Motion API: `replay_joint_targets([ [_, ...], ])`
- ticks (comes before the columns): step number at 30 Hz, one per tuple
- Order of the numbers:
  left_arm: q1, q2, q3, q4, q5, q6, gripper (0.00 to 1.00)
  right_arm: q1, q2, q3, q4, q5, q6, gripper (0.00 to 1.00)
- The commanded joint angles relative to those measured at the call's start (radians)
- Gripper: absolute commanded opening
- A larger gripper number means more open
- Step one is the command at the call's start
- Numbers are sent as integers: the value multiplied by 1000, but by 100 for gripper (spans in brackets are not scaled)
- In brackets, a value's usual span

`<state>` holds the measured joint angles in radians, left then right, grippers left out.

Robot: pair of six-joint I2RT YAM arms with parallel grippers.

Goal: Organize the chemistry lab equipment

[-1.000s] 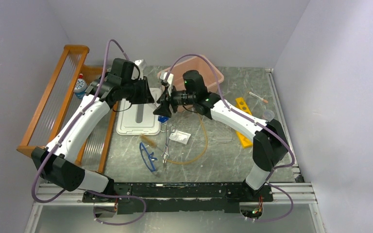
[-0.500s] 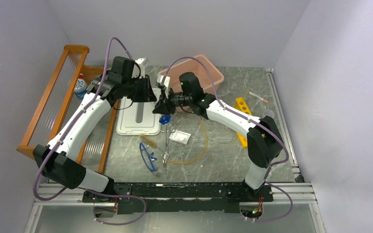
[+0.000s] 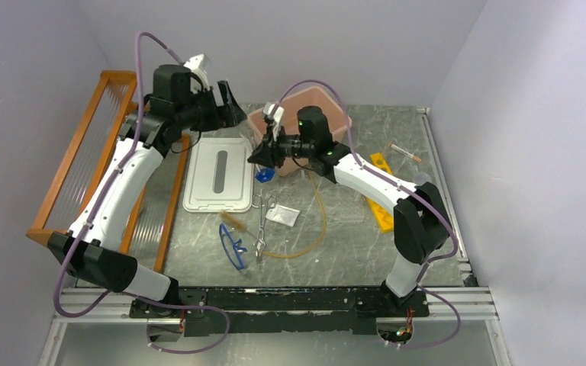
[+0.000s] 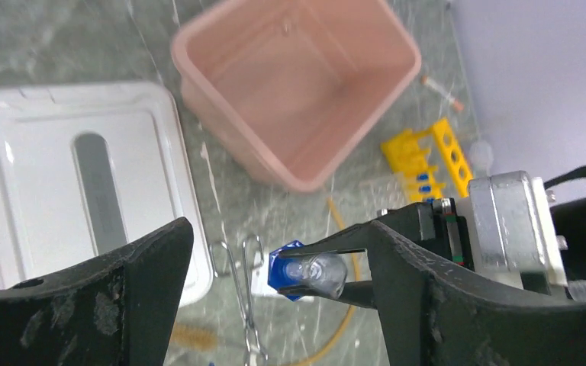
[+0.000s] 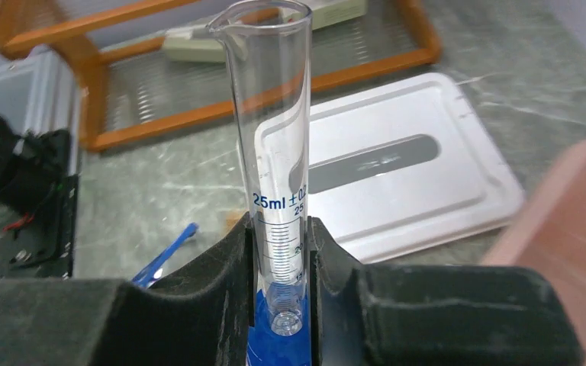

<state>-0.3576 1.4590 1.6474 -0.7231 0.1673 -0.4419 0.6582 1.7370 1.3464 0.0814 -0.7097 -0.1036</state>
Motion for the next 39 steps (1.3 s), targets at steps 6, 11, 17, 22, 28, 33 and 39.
replay_joint_targets([
  [6, 42, -70, -52, 159, -99, 0, 84, -83, 4, 66, 222, 517, 463, 6],
  [11, 42, -84, -105, 141, -118, 16, 82, -85, 106, 215, 130, 842, 652, 7],
  [17, 42, -108, -163, 105, -124, 37, 82, -88, 295, 483, -167, 1082, 872, 10],
  [22, 42, -139, -234, 74, -127, 35, 80, -85, 397, 572, -267, 1166, 999, 5],
  [28, 42, -164, -290, 56, -144, 34, 80, -88, 471, 578, -323, 1211, 1113, 5],
  [33, 42, -154, -307, 23, -127, 56, 79, -100, 574, 676, -414, 1189, 1198, 6],
  [39, 42, -153, -348, 3, -165, 88, 79, -112, 642, 708, -441, 1183, 1259, 11],
])
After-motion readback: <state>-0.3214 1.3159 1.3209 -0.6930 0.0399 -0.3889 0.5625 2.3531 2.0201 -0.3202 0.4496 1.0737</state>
